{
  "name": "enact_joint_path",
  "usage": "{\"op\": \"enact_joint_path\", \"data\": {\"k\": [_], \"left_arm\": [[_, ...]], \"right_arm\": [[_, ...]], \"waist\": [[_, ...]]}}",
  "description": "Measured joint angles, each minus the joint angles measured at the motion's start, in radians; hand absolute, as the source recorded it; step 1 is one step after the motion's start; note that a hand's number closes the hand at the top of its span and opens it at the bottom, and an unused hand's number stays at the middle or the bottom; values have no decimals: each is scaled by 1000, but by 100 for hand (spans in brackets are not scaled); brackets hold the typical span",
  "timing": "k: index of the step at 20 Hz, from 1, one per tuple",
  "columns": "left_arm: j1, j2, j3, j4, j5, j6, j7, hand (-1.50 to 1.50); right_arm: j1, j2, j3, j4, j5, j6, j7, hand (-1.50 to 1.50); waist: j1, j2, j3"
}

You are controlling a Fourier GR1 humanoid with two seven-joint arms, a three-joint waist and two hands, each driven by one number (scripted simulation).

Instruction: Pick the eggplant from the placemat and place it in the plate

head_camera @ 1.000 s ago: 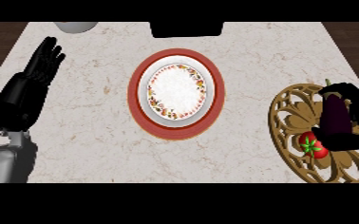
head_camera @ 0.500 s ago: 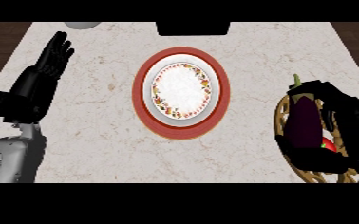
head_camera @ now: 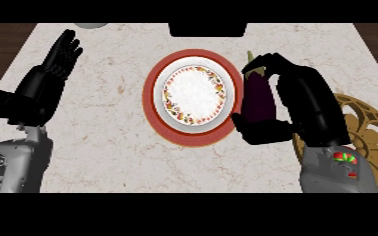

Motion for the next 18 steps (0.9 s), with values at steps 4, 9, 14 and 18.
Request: {"op": "enact_joint_path", "data": {"k": [4,9,14,18], "left_arm": [[-1,-4,5,4,-1,-3,-3,0],[5,-13,1,-12,-6,-5,9,0],[4,-25,-9,-35,-7,-6,22,0],[-11,-23,-8,-19,-11,-14,12,0]], "right_arm": [[-106,59,43,156,9,-67,40,150],[-240,85,96,409,9,-212,62,150],[-373,92,124,694,3,-349,32,150],[-452,95,160,907,-58,-447,-5,150]], "waist": [[3,1,0],[8,2,0],[17,4,0],[26,7,1]]}}
